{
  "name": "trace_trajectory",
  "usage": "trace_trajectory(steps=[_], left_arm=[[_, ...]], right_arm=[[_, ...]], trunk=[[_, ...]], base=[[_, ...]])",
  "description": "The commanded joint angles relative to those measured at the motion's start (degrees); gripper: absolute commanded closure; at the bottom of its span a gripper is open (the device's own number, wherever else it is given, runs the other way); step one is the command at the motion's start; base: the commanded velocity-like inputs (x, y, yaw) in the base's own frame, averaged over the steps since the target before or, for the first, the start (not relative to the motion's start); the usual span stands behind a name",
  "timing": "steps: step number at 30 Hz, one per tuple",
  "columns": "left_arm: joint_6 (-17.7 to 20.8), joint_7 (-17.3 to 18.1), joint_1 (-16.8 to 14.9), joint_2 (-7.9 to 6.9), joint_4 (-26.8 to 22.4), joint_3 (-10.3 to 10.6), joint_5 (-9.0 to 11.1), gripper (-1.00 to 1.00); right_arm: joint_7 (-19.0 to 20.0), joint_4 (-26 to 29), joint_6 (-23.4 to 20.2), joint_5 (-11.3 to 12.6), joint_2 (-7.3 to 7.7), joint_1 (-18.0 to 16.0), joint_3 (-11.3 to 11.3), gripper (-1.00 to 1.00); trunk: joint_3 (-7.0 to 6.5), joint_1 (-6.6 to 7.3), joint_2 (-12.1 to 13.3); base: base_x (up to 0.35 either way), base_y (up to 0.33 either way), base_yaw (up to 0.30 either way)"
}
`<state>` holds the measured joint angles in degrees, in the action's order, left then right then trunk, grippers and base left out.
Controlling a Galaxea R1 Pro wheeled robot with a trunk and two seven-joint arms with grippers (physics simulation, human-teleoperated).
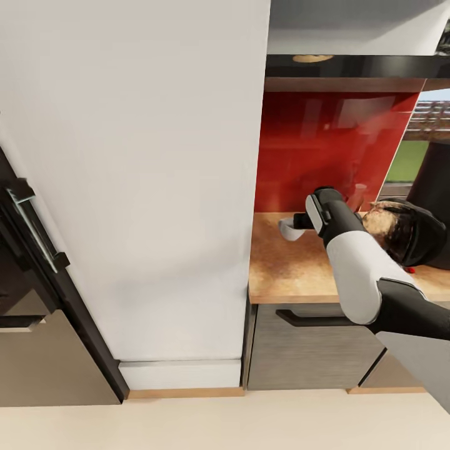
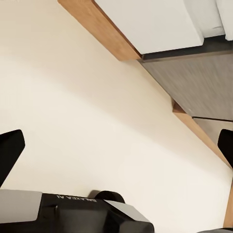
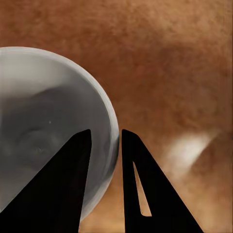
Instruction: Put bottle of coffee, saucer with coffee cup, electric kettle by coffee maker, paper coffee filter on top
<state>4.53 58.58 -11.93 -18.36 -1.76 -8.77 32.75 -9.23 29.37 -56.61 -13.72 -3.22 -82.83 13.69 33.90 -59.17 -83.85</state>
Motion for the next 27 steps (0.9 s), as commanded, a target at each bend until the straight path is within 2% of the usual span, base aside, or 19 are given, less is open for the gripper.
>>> trace_trajectory(steps=[1, 4, 10, 13, 15, 16, 19, 20, 21, 24, 27], left_arm=[[0.5, 0.2, 0.0, -0.01, 0.0, -0.5, -0.2, -1.0], [0.5, 0.2, 0.0, -0.01, 0.0, -0.5, -0.2, -1.0], [0.5, 0.2, 0.0, -0.01, 0.0, -0.4, -0.2, -1.0], [0.5, 0.2, 0.0, -0.01, 0.0, -0.4, -0.2, -1.0], [0.5, 0.2, 0.0, -0.01, 0.0, -0.4, -0.2, -1.0], [0.5, 0.1, 0.0, -0.01, 0.0, -0.4, -0.2, -1.0], [0.5, 0.1, 0.0, -0.01, 0.0, -0.4, -0.2, -1.0], [0.5, 0.1, 0.0, -0.01, 0.0, -0.4, -0.2, -1.0], [0.5, 0.1, 0.0, -0.01, 0.0, -0.4, -0.2, -1.0], [0.5, 0.1, 0.0, -0.01, 0.0, -0.4, -0.2, -1.0], [0.5, 0.1, 0.0, -0.01, 0.0, -0.4, -0.2, -1.0]], right_arm=[[0.2, 0.1, -0.2, -0.6, -0.12, -0.1, 0.5, 1.0], [0.2, 0.8, -0.2, -0.4, -0.22, -0.1, 0.6, 1.0], [0.4, 10.0, -0.5, 0.0, -0.46, 0.9, 0.8, 1.0], [0.4, 14.4, -0.7, 0.1, -0.57, 3.1, 0.8, 1.0], [0.5, 19.7, -0.8, 0.1, -0.64, 6.2, 0.7, 1.0], [0.6, 23.8, -0.9, 0.2, -0.86, 8.4, 0.1, 1.0], [0.6, 26.8, -1.0, 0.2, -1.24, 10.3, -2.0, 1.0], [1.3, 30.6, -1.0, 0.3, -1.47, 13.4, -4.5, 1.0], [1.6, 32.2, -1.1, 0.4, -1.57, 14.5, -5.2, 1.0], [2.0, 34.7, -1.1, 0.6, -1.8, 16.1, -6.9, 1.0], [2.1, 36.1, -1.1, 0.7, -1.88, 16.8, -7.6, 1.0]], trunk=[[0.06, 0.0, 0.0], [0.06, 0.0, 0.0], [0.06, 0.0, 0.0], [0.06, 0.0, 0.0], [0.06, 0.0, 0.0], [0.06, 0.0, 0.0], [0.06, 0.0, 0.0], [0.06, 0.0, 0.0], [0.06, 0.0, 0.0], [0.06, 0.0, 0.0], [0.06, 0.0, 0.0]], base=[[0.0, 0.0, 0.0], [0.0, 0.0, 0.0], [0.0, 0.0, 0.0], [0.0, 0.0, 0.0], [0.0, 0.0, 0.0], [0.0, 0.0, 0.0], [0.0, 0.0, 0.0], [0.0, 0.0, 0.0], [0.0, 0.0, 0.0], [-0.002, 0.0, 0.0], [-0.163, 0.0, 0.0]])
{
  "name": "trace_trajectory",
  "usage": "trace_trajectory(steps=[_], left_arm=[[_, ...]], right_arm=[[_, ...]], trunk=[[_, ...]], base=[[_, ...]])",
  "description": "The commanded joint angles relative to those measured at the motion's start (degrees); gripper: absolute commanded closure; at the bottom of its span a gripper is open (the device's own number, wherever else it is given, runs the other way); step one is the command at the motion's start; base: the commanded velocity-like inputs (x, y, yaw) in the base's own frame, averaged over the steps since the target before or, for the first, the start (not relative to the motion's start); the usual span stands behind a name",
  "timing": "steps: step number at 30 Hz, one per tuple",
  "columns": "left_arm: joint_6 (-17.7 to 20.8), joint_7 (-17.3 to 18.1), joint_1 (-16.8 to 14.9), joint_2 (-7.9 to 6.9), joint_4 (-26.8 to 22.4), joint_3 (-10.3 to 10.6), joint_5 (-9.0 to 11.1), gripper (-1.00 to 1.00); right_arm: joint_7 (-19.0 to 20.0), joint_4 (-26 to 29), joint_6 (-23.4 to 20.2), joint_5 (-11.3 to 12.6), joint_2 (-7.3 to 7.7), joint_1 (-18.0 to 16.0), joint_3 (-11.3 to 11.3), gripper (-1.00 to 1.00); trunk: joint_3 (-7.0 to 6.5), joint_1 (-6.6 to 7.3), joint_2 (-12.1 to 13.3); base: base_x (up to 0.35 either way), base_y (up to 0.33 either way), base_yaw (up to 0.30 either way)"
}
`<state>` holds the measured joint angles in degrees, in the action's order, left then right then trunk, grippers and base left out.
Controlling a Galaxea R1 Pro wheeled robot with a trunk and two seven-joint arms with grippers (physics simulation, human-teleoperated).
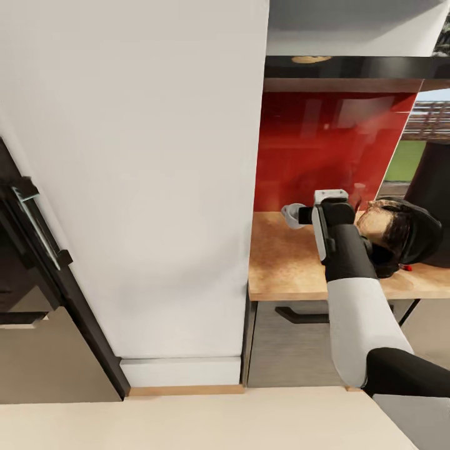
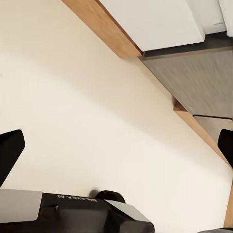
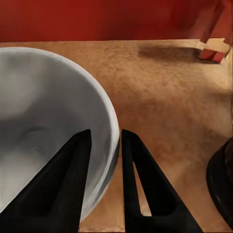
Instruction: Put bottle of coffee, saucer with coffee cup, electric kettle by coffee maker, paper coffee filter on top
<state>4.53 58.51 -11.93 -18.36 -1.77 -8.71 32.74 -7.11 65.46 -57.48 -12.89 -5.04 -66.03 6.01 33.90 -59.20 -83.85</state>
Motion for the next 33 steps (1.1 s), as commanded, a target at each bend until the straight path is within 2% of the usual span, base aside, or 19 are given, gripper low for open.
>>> trace_trajectory(steps=[1, 10, 18, 25, 33], left_arm=[[0.5, 0.2, 0.0, -0.01, 0.0, -0.5, -0.2, -1.0], [0.5, 0.3, 0.0, -0.01, 0.0, -0.4, -0.2, -1.0], [0.5, 0.2, 0.0, -0.01, 0.0, -0.4, -0.2, -1.0], [0.5, 0.2, 0.0, -0.01, 0.0, -0.4, -0.2, -1.0], [0.5, 0.2, 0.0, -0.01, 0.0, -0.5, -0.2, -1.0]], right_arm=[[0.0, 0.1, -0.2, -0.1, -0.06, 0.0, 0.1, 1.0], [0.0, 0.2, -0.2, 2.1, -0.06, 0.0, 0.1, 1.0], [0.0, 0.2, -0.2, 2.4, -0.06, 0.0, 0.1, 1.0], [0.0, 0.2, -0.2, 2.4, -0.06, 0.1, 0.1, 1.0], [0.0, 0.2, -0.2, 2.4, -0.06, 0.1, 0.1, 1.0]], trunk=[[0.05, 0.03, 0.0], [0.05, 0.03, 0.0], [0.05, 0.03, 0.0], [0.05, 0.03, 0.0], [0.0, 0.03, 0.0]], base=[[-0.297, 0.0, 0.0], [-0.318, 0.0, 0.0], [-0.273, 0.0, 0.0], [-0.058, 0.0, -0.017], [-0.005, 0.0, -0.163]])
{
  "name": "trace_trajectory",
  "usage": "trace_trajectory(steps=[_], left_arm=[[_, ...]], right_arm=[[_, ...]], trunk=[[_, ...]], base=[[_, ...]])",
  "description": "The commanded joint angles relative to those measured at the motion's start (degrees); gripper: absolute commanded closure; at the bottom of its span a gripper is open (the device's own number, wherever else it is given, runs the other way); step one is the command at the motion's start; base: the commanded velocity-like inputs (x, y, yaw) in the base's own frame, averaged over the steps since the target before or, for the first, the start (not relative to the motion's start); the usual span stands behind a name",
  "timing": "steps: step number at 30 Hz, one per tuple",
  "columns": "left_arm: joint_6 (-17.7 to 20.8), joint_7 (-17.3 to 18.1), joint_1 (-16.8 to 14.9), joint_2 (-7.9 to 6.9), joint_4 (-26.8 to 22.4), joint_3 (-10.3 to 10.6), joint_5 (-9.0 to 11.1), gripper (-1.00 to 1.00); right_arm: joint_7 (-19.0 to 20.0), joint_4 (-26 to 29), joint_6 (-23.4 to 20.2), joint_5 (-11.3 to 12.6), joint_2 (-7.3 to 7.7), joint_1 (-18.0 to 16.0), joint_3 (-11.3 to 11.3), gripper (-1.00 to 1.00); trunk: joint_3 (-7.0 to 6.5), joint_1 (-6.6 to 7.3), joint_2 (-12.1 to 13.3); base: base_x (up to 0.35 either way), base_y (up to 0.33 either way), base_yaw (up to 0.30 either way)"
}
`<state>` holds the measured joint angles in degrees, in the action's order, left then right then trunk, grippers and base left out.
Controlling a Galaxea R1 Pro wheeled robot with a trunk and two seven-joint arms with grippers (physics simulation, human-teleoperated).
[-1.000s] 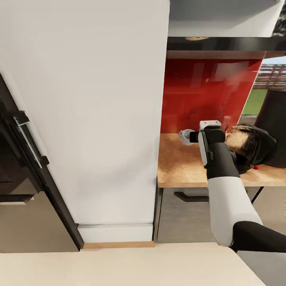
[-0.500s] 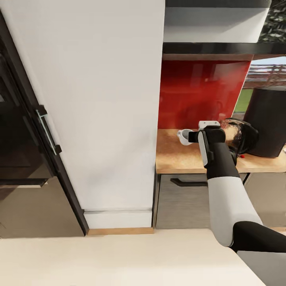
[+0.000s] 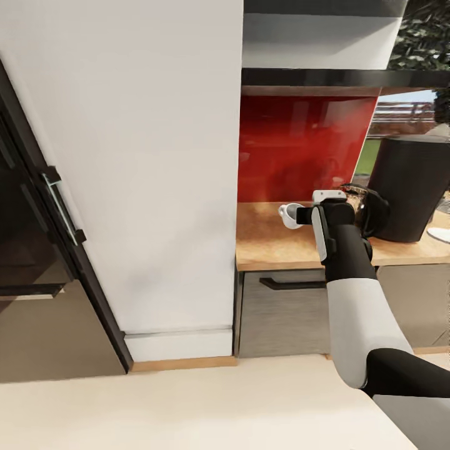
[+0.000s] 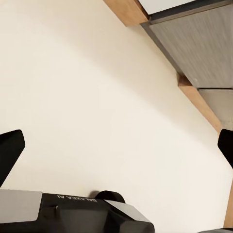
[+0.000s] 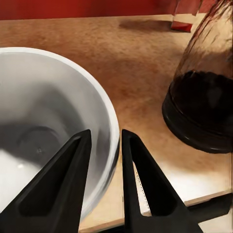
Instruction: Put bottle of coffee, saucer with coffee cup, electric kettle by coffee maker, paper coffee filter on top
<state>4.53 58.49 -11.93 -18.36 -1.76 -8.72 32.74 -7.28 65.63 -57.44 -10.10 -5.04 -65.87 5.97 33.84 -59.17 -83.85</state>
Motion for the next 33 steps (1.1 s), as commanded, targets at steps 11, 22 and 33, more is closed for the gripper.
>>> trace_trajectory(steps=[11, 22, 33], left_arm=[[0.6, 0.2, 0.0, -0.01, 0.0, -0.5, -0.2, -1.0], [0.5, 0.2, 0.0, -0.01, 0.0, -0.5, -0.2, -1.0], [0.5, 0.1, 0.0, -0.01, 0.0, -0.4, -0.2, -1.0]], right_arm=[[0.2, 0.0, -0.2, -0.4, -0.06, 0.0, 0.1, 1.0], [0.2, 0.0, -0.2, -0.4, -0.06, 0.1, 0.1, 1.0], [0.2, 0.0, -0.2, -0.4, -0.03, 0.9, 0.1, 1.0]], trunk=[[0.05, 0.0, 0.0], [0.05, 0.0, 0.0], [0.02, 0.0, 0.0]], base=[[-0.062, 0.122, -0.016], [-0.018, 0.121, -0.095], [0.132, 0.214, -0.08]])
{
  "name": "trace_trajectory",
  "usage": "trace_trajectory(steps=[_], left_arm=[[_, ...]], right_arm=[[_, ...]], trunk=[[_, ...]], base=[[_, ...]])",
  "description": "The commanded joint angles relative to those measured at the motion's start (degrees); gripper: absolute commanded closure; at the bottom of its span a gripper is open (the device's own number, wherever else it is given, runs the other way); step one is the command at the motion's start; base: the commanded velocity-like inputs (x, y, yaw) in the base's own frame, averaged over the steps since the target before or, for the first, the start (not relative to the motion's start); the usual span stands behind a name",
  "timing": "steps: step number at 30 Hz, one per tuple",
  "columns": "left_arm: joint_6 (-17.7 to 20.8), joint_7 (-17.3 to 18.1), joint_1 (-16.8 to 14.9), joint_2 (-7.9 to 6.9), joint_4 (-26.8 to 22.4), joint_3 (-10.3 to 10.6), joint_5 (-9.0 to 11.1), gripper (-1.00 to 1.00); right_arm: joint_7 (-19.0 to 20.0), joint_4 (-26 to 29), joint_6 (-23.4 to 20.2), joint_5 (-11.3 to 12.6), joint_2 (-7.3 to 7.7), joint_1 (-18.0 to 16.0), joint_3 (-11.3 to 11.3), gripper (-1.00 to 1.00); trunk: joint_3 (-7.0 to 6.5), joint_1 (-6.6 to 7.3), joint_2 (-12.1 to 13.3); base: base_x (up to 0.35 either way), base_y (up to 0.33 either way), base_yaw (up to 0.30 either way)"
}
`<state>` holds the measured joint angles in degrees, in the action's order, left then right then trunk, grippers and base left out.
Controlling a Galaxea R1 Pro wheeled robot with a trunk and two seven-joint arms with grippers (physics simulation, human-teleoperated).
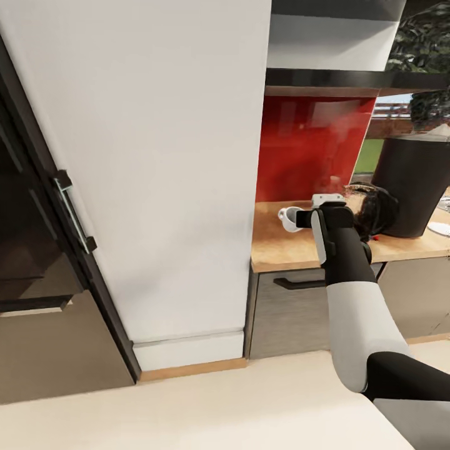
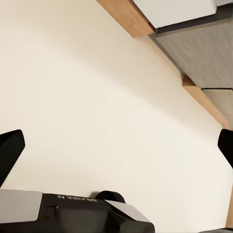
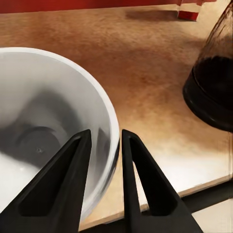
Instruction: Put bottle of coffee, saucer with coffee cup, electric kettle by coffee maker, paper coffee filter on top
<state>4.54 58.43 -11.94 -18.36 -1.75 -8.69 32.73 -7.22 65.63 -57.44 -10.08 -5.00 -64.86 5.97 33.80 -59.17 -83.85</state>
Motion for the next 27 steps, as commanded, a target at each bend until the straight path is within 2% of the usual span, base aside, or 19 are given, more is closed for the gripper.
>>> trace_trajectory(steps=[1, 15, 25, 27], left_arm=[[0.4, 0.2, 0.0, -0.01, 0.0, -0.4, -0.2, -1.0], [0.3, 0.3, 0.0, -0.01, 0.0, -0.5, -0.2, -1.0], [0.3, 0.2, 0.0, -0.01, 0.0, -0.5, -0.2, -1.0], [0.3, 0.2, 0.0, -0.01, 0.0, -0.5, -0.2, -1.0]], right_arm=[[0.2, 0.0, -0.2, -0.4, -0.05, 0.0, 0.1, 1.0], [0.2, 0.1, -0.2, -0.3, -0.01, 0.0, 0.1, 1.0], [0.2, 0.1, -0.2, -0.3, -0.01, 0.1, 0.1, 1.0], [0.2, 2.3, -0.2, -0.4, -0.01, 0.1, 0.2, 1.0]], trunk=[[0.04, 0.0, 0.0], [-0.29, 0.0, 0.0], [-0.34, 0.0, 0.0], [-0.34, 0.0, 0.0]], base=[[0.029, 0.055, -0.214], [0.003, 0.006, -0.244], [0.0, 0.0, -0.038], [0.0, 0.0, -0.04]])
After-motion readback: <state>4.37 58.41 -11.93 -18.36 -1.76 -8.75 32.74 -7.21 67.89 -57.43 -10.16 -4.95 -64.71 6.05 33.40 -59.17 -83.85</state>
